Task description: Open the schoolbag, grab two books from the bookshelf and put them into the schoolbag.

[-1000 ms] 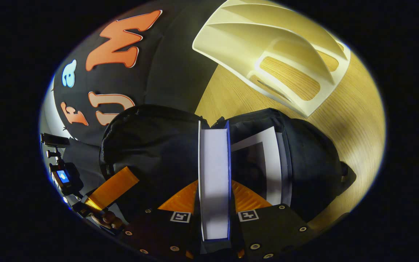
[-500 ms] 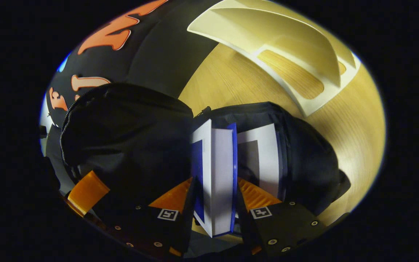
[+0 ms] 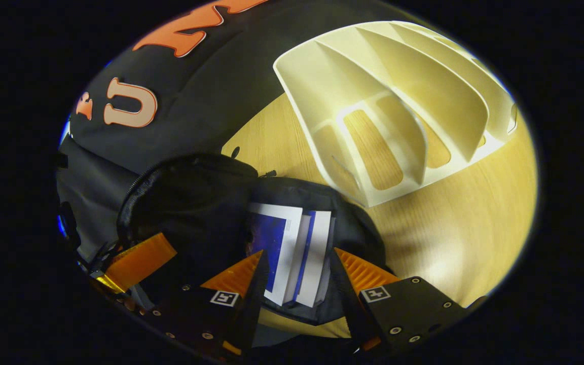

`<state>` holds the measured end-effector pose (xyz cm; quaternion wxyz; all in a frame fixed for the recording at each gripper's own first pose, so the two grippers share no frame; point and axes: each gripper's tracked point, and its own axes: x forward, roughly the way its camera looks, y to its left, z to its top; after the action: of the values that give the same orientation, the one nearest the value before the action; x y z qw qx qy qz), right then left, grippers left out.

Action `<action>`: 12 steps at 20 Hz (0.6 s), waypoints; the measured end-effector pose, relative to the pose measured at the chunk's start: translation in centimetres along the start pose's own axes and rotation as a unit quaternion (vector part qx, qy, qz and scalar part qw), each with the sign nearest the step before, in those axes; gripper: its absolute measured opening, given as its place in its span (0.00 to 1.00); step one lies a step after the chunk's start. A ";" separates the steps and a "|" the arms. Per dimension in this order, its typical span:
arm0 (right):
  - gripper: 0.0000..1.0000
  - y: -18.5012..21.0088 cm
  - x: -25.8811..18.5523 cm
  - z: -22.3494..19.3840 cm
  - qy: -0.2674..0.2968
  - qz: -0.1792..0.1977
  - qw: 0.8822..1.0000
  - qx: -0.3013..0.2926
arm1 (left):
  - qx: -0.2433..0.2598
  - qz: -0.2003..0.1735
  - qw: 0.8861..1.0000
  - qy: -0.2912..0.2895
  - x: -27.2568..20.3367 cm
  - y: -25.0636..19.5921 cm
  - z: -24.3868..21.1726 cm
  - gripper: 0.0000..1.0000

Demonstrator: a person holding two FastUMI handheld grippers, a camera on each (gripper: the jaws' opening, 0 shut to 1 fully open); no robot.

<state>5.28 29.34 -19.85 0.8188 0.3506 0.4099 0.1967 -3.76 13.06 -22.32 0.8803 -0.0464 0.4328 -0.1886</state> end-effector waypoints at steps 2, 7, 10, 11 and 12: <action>0.74 -1.1 -1.0 0.7 -0.004 -0.008 1.000 -0.012 | -0.009 -0.007 1.000 0.003 1.0 -1.1 0.1 0.17; 0.80 -2.8 -3.7 3.0 -0.024 -0.016 0.999 -0.044 | -0.021 -0.001 1.000 0.001 1.9 -3.7 -0.2 0.89; 0.88 -4.4 -5.5 4.3 -0.040 -0.029 0.997 -0.062 | -0.027 0.020 0.999 -0.011 1.8 -4.4 0.3 0.98; 0.91 -4.6 -6.0 4.7 -0.044 -0.027 0.997 -0.065 | -0.027 0.028 0.999 -0.018 1.9 -4.7 0.5 0.98; 0.92 -5.1 -6.5 5.0 -0.049 -0.031 0.996 -0.069 | -0.030 0.034 0.999 -0.022 2.0 -5.1 0.7 0.98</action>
<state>5.70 19.85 -17.98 0.8659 0.2895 0.3653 0.1815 -3.55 7.56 -22.14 0.8935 -0.0624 0.4206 -0.1444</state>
